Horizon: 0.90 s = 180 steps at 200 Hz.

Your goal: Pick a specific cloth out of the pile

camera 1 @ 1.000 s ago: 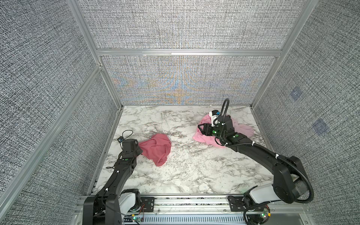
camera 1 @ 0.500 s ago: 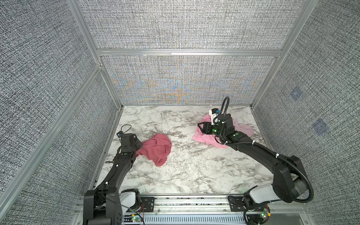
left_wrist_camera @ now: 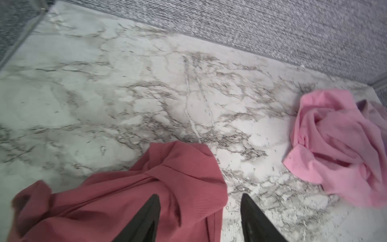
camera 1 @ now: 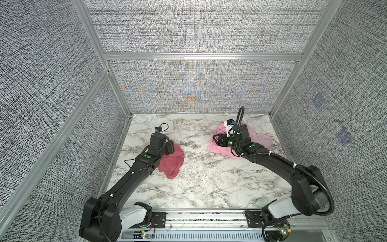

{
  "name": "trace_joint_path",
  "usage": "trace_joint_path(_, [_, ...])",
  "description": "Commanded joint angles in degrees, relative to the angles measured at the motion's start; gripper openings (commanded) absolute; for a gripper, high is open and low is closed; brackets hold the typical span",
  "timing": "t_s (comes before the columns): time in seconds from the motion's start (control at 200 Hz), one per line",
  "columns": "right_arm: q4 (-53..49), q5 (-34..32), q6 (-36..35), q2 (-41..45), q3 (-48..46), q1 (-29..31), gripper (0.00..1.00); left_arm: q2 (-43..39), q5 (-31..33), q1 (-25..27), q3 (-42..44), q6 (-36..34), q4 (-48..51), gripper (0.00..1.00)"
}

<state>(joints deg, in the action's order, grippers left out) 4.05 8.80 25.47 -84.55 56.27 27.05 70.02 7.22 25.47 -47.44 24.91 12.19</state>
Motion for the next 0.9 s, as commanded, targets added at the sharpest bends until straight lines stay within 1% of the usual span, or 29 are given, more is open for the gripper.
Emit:
trace_joint_path(0.0, [-1.2,-2.9,-2.3,1.5,-0.1,-0.1,0.63,4.8,0.5,4.3,-2.6,-3.7,0.4,0.63])
trace_joint_path(0.175, [-0.3,-3.7,-1.4,4.1,-2.8,-0.1,0.63,14.2,1.6,8.2,-6.7,-4.3,1.6,0.62])
trace_joint_path(0.435, [-3.1,-4.7,-3.5,4.9,-2.2,-0.2,0.63,20.3,1.9,9.6,-7.5,-5.2,0.3,0.61])
trace_joint_path(0.6, [-3.3,-4.8,-3.4,5.3,-2.6,-0.2,0.63,23.8,2.3,10.1,-8.2,-5.4,1.1,0.6])
trace_joint_path(0.725, [-2.6,-4.8,-3.0,5.7,-2.8,-0.3,0.63,25.6,3.7,10.1,-8.6,-5.9,1.9,0.6])
trace_joint_path(0.76, [-2.6,-4.7,-2.9,5.8,-4.7,-0.3,0.63,25.9,4.1,10.1,-8.7,-5.8,2.2,0.6])
trace_joint_path(0.826, [-2.7,-4.4,-2.8,6.2,-5.0,-0.3,0.63,27.1,6.7,10.1,-9.9,-4.3,4.3,0.6])
trace_joint_path(0.896, [-2.7,-4.2,-2.6,6.7,-5.4,-0.3,0.63,28.7,8.9,10.1,-11.2,-4.5,6.4,0.6])
